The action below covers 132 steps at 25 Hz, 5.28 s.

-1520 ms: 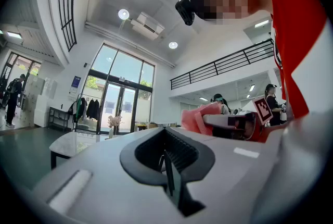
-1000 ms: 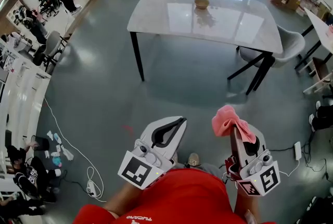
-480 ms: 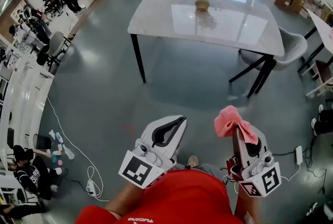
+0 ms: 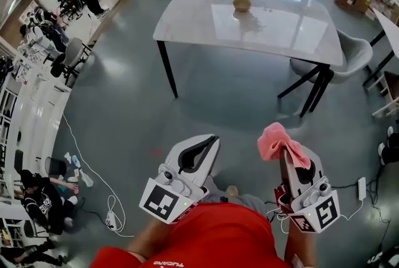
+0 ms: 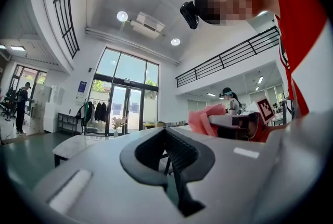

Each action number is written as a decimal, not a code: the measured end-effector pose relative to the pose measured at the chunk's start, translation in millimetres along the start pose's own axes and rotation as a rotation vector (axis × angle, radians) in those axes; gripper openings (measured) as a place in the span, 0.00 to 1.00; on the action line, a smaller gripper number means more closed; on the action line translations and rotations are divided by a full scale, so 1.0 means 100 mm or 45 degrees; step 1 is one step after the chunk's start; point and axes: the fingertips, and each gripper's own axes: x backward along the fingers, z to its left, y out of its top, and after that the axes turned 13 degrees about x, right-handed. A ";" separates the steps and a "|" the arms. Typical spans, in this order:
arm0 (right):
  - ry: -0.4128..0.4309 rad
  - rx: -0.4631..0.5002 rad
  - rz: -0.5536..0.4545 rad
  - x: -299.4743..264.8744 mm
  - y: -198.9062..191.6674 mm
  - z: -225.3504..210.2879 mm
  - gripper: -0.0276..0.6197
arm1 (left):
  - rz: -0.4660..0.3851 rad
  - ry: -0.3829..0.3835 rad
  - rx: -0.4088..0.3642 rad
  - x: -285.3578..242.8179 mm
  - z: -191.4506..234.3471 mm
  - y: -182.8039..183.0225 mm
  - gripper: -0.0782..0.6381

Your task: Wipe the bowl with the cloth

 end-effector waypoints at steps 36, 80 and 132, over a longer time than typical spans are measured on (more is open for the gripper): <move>-0.085 0.036 0.075 -2.05 -0.64 -1.09 0.08 | 0.074 -0.082 -0.020 -1.47 1.97 0.23 0.12; -0.005 0.063 0.136 -4.02 -1.46 -3.31 0.08 | 0.151 0.050 -0.050 -3.83 3.66 0.17 0.12; -0.303 0.049 0.475 -4.82 -2.53 -4.54 0.08 | 1.135 -0.441 -0.965 -5.87 5.09 -2.08 0.30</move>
